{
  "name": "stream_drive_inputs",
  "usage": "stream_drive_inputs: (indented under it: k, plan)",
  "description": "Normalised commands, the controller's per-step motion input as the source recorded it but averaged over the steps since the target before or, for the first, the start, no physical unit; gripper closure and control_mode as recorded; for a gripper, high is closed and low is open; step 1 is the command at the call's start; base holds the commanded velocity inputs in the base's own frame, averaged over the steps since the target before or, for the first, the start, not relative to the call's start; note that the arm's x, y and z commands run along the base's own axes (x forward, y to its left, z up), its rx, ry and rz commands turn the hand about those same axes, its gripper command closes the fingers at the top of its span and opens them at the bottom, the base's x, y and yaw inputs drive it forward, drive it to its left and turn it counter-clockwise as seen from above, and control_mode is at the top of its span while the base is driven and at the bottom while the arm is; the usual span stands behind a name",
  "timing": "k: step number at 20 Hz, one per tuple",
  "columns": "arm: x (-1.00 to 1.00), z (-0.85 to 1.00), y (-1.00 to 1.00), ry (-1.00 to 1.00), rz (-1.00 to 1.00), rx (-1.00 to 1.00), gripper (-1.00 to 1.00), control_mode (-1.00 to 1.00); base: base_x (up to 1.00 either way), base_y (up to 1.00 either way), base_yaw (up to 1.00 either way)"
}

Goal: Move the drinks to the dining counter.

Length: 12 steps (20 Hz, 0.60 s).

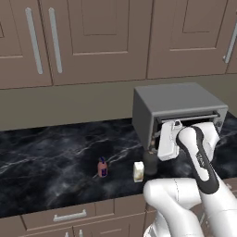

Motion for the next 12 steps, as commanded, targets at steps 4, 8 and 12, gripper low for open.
stream_drive_inputs:
  k: [4,8,12]
  plan:
    - [0.3,-0.02,-0.25,0.07,0.0,0.0,-1.0,-1.0,0.0,0.0,0.0]
    - [0.39,-0.01,-0.02,0.07,0.0,0.0,-1.0,-1.0,0.0,0.0,0.0]
    - [0.5,-0.03,-0.02,0.07,0.0,0.0,-1.0,-1.0,0.0,0.0,0.0]
